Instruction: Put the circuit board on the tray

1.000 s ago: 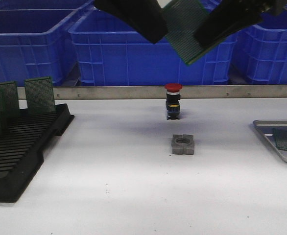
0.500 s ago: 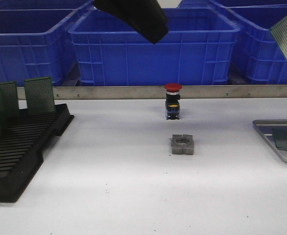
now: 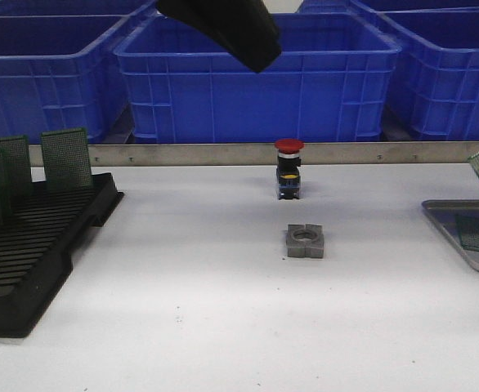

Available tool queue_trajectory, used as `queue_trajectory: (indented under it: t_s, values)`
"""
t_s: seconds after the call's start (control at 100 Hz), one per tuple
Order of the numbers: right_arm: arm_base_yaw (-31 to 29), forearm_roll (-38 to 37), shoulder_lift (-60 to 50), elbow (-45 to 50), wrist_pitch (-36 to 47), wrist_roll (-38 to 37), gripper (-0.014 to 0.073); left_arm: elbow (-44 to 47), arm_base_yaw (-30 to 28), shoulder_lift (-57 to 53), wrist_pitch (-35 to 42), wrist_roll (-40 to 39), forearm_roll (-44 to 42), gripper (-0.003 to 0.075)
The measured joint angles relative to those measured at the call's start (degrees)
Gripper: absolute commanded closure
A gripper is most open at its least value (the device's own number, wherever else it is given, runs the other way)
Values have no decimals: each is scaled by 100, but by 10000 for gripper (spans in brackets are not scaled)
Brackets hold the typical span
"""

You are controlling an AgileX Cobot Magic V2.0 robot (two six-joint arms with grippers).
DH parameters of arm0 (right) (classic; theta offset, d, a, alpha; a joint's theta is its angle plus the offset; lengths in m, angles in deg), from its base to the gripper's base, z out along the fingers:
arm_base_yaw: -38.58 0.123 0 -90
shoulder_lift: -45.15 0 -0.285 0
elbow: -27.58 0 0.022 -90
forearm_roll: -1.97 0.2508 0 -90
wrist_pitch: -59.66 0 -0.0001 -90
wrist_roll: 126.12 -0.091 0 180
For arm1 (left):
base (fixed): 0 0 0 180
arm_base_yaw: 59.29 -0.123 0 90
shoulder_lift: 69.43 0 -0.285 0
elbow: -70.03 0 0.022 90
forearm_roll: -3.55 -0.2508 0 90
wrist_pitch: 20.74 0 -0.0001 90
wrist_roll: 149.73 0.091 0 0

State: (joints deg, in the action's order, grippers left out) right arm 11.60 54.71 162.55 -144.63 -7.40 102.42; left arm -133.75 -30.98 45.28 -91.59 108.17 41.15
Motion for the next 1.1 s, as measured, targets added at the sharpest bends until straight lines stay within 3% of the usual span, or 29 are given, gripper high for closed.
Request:
queue_trajectory:
  t_s: [0.36,0.46,0.58,0.68,1.1]
  values:
    - [0,0,681,-4,110,-27,631,0,0,0,0,0,0,79]
    - [0,0,699,-4,160,-50,508,0,0,0,0,0,0,79]
    - [0,11,699,-26,234,-76,270,0,0,0,0,0,0,79]
    - [0,21,699,-26,282,-102,141,0,0,0,0,0,0,79]
    - [0,32,615,-26,547,-112,132,0,0,0,0,0,0,79]
